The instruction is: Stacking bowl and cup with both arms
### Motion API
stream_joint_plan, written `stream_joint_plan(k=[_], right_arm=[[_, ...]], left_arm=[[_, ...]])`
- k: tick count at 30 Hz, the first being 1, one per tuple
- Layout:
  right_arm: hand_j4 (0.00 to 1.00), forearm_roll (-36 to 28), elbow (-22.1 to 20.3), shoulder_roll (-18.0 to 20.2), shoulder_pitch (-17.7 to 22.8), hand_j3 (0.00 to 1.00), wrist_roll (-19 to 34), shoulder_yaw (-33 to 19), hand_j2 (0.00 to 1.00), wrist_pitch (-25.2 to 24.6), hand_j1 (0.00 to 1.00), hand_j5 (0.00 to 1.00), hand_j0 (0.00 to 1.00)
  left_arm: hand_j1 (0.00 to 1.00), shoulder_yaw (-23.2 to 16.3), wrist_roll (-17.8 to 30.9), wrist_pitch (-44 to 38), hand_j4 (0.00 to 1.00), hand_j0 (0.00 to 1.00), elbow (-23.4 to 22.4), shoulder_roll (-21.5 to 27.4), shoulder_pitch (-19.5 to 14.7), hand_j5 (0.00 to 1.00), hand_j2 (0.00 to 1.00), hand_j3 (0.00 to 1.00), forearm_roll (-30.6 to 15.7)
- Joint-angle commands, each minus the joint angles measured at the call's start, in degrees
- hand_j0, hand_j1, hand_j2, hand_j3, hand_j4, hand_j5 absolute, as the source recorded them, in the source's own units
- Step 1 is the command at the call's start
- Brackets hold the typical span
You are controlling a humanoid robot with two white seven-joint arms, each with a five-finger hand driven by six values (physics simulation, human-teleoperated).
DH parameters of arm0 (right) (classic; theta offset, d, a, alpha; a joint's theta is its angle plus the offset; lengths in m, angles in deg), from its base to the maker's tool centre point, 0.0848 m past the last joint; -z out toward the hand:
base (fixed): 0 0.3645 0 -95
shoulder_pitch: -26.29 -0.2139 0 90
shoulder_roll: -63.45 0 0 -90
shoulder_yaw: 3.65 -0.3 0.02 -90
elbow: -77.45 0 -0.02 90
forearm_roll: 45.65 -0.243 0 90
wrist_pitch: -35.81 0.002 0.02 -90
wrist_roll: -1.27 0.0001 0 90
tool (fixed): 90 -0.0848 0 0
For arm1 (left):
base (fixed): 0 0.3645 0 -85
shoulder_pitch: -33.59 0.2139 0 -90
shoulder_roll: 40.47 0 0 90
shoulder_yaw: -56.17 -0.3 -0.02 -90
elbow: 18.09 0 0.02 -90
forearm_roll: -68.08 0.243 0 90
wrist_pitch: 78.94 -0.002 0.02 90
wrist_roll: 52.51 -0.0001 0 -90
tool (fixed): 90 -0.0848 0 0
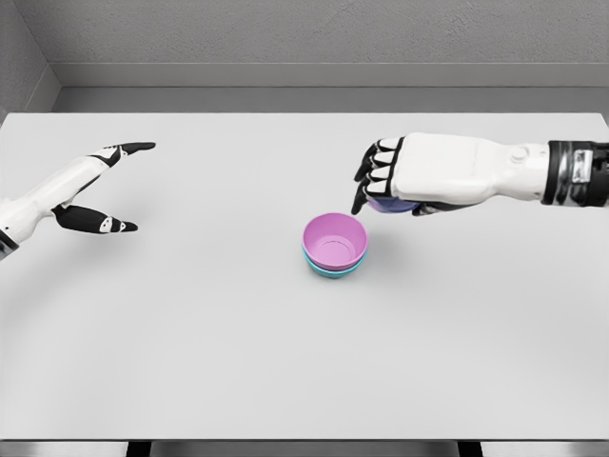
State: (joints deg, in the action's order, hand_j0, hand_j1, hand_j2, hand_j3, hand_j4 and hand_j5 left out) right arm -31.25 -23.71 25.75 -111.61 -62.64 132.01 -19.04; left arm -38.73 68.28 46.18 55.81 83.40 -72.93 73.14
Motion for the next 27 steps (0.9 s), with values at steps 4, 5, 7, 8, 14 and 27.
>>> stream_joint_plan(k=[4, 5, 7, 8, 14, 27], right_arm=[[0.69, -0.3, 0.0, -0.1, 0.5, 0.69, -0.1, 0.0, 0.69, -0.1, 0.69, 0.69, 0.69], [0.69, -0.3, 0.0, -0.1, 0.5, 0.69, -0.1, 0.0, 0.69, -0.1, 0.69, 0.69, 0.69], [0.69, -0.3, 0.0, -0.1, 0.6, 0.69, -0.2, 0.0, 0.69, -0.1, 0.69, 0.69, 0.69], [0.69, -0.3, 0.0, -0.2, 0.6, 0.69, -0.3, 0.0, 0.69, -0.1, 0.69, 0.69, 0.69], [0.69, -0.3, 0.0, -2.1, 1.1, 0.69, -0.4, 0.0, 0.69, -0.1, 0.69, 0.69, 0.69], [0.70, -0.8, 0.0, -3.6, 2.2, 0.70, -0.6, 0.0, 0.70, -0.1, 0.70, 0.70, 0.70]], left_arm=[[1.00, 0.1, 0.0, -0.1, 1.00, 1.00, -0.5, 0.0, 0.0, 1.00, 1.00, 1.00, -0.5], [1.00, 0.0, 0.0, -0.1, 1.00, 1.00, -0.5, 0.0, 0.0, 1.00, 1.00, 1.00, -0.5], [1.00, 0.0, 0.0, -0.1, 1.00, 1.00, -0.5, 0.0, 0.0, 1.00, 1.00, 1.00, -0.5], [1.00, 0.1, 0.0, -0.1, 1.00, 1.00, -0.5, 0.0, 0.0, 1.00, 1.00, 1.00, -0.5], [1.00, 0.0, 0.0, -0.1, 1.00, 1.00, -0.5, 0.0, 0.0, 1.00, 1.00, 1.00, -0.5], [1.00, 0.1, 0.0, -0.1, 1.00, 1.00, -0.5, 0.0, 0.0, 1.00, 1.00, 1.00, -0.5]])
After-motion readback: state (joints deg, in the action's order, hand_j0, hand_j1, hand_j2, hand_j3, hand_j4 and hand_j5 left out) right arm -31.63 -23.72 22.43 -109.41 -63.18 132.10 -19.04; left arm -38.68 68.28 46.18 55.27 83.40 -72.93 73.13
